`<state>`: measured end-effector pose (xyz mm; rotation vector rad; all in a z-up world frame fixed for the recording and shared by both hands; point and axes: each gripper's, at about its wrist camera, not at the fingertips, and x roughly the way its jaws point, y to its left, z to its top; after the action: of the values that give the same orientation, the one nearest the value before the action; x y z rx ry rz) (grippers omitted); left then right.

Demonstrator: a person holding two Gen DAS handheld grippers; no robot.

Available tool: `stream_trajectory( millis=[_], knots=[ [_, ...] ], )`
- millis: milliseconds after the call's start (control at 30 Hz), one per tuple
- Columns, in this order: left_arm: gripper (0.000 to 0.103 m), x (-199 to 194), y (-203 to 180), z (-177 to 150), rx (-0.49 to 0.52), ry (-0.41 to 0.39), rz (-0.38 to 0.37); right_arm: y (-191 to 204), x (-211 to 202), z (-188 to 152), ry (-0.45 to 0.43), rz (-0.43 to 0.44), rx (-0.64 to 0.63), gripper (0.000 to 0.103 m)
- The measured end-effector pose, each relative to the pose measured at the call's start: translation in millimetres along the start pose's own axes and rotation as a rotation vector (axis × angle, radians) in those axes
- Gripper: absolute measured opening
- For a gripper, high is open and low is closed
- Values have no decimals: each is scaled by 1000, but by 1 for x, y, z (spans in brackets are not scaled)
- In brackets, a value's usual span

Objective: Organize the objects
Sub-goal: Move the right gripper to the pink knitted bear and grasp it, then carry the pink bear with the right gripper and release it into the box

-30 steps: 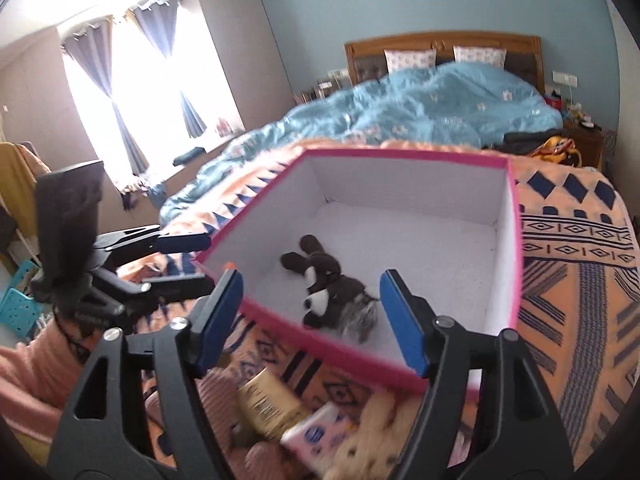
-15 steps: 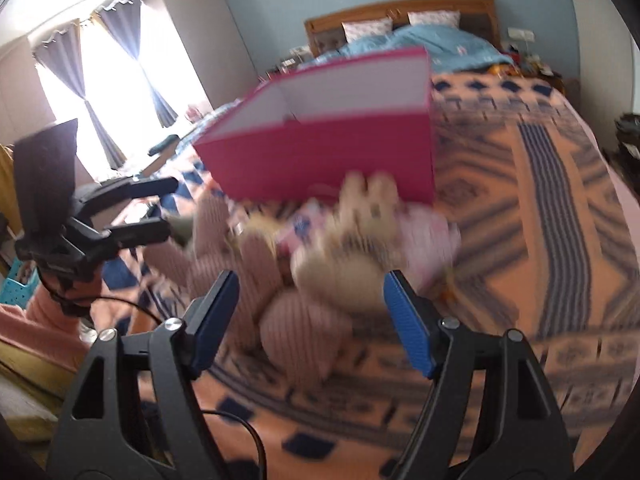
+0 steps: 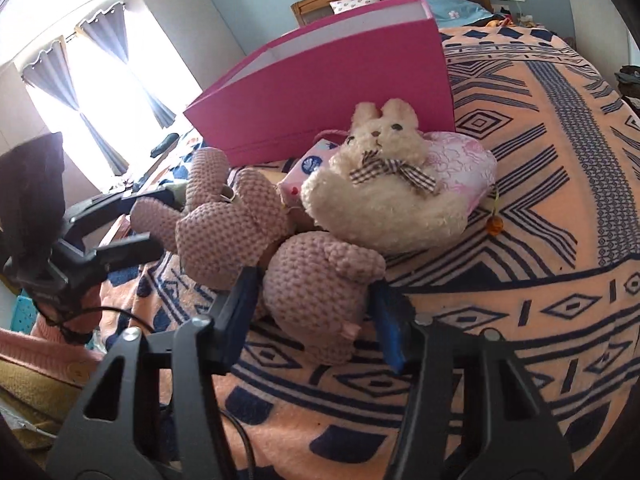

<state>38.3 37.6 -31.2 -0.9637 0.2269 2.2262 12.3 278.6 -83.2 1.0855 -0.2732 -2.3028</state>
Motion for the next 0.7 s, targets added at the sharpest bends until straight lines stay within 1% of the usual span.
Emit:
stream_trajectory(
  millis=[200, 333, 400, 533, 667, 700],
  knots=[
    [80, -4, -9, 1, 13, -5, -30, 13, -20, 5, -38, 13, -29, 52],
    [80, -13, -8, 6, -3, -34, -67, 28, -34, 15, -73, 6, -78, 52],
    [78, -18, -7, 10, -12, -54, -76, 33, -38, 25, -87, 10, -96, 52],
    [69, -26, -3, 21, -26, -89, -94, 44, -41, 42, -116, 19, -140, 52],
    [61, -29, 4, 35, -38, -113, -89, 54, -40, 63, -138, 26, -190, 52],
    [61, -29, 7, 40, -41, -118, -85, 55, -38, 68, -140, 32, -197, 52]
  ],
)
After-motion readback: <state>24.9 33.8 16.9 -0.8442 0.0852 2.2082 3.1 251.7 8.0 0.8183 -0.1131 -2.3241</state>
